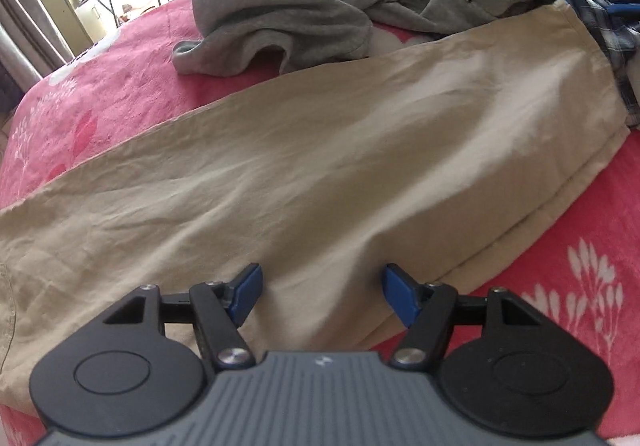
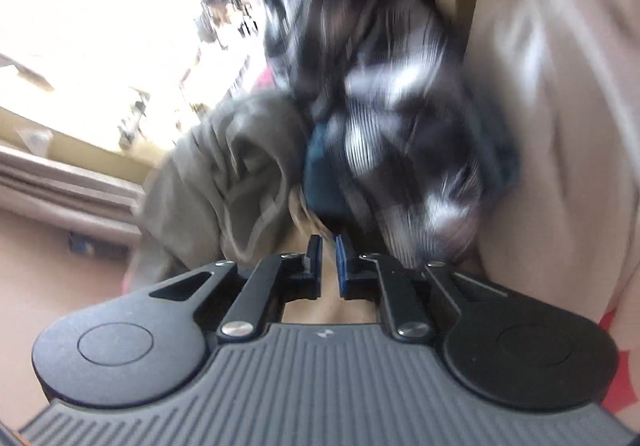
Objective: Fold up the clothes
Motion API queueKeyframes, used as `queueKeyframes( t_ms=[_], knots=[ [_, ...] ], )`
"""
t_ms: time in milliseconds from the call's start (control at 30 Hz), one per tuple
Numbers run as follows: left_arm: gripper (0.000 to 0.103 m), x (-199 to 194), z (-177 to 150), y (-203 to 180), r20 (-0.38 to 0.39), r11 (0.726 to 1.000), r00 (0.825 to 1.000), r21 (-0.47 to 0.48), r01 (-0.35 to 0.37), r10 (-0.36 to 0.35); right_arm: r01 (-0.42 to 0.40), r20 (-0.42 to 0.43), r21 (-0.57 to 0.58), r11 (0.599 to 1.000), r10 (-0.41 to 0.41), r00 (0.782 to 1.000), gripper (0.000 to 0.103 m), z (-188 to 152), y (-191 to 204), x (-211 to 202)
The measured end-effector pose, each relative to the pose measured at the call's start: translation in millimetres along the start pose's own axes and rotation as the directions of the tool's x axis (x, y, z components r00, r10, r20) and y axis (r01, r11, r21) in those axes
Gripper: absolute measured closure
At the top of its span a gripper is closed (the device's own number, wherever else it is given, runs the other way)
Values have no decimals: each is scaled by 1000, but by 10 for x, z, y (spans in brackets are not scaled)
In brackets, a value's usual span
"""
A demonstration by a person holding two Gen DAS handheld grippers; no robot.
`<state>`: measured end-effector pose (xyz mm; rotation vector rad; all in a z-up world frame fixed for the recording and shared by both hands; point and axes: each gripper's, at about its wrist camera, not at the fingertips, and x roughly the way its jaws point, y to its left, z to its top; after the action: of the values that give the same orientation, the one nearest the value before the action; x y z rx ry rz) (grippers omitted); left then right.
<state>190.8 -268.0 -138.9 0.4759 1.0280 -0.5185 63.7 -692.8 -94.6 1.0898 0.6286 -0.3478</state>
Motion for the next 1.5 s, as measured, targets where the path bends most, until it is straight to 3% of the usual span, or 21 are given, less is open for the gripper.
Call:
queueKeyframes(
  t_ms=[133, 267, 367, 667, 1100, 1200, 1267, 1333, 1400, 1433, 1500],
  knots=[
    [34, -21, -8, 9, -2, 1000, 1000, 9, 3, -3, -31, -63, 6, 1000, 31, 998, 90, -180, -16, -174],
    [34, -103, -68, 20, -7, 999, 1000, 39, 4, -4, 19, -222, 115, 993, 7, 975, 89, -613, -180, -55],
    [34, -190, -195, 24, -9, 996, 1000, 84, -11, 12, 42, -245, 225, 973, 15, 969, 89, -894, -361, 110],
    [38, -341, -491, 135, 11, 991, 997, 111, -79, 79, 57, -146, 399, 915, 2, 989, 90, -1180, -560, 399],
    [38, -244, -599, 127, 13, 993, 998, 98, -67, 66, 49, -74, 551, 833, -10, 997, 88, -1301, -714, 438],
    [38, -209, -620, 129, 12, 993, 997, 91, -72, 72, 18, -44, 588, 809, 11, 999, 79, -1327, -722, 486],
    [38, -185, -636, 131, 10, 993, 997, 85, -77, 77, -12, -23, 588, 809, 32, 999, 65, -1320, -710, 485],
    [38, -167, -650, 141, 8, 994, 997, 80, -77, 77, -21, -9, 572, 820, 32, 999, 64, -1317, -670, 482],
    [38, -164, -661, 153, 7, 994, 997, 73, -76, 76, -16, 0, 542, 840, 19, 1000, 80, -1314, -615, 477],
    [38, -166, -667, 159, 6, 995, 997, 70, -75, 75, -21, 6, 527, 850, 21, 1000, 100, -1308, -585, 453],
    [38, -173, -679, 178, 4, 995, 997, 64, -73, 73, -33, 20, 497, 867, 27, 999, 101, -1293, -524, 396]
  ],
)
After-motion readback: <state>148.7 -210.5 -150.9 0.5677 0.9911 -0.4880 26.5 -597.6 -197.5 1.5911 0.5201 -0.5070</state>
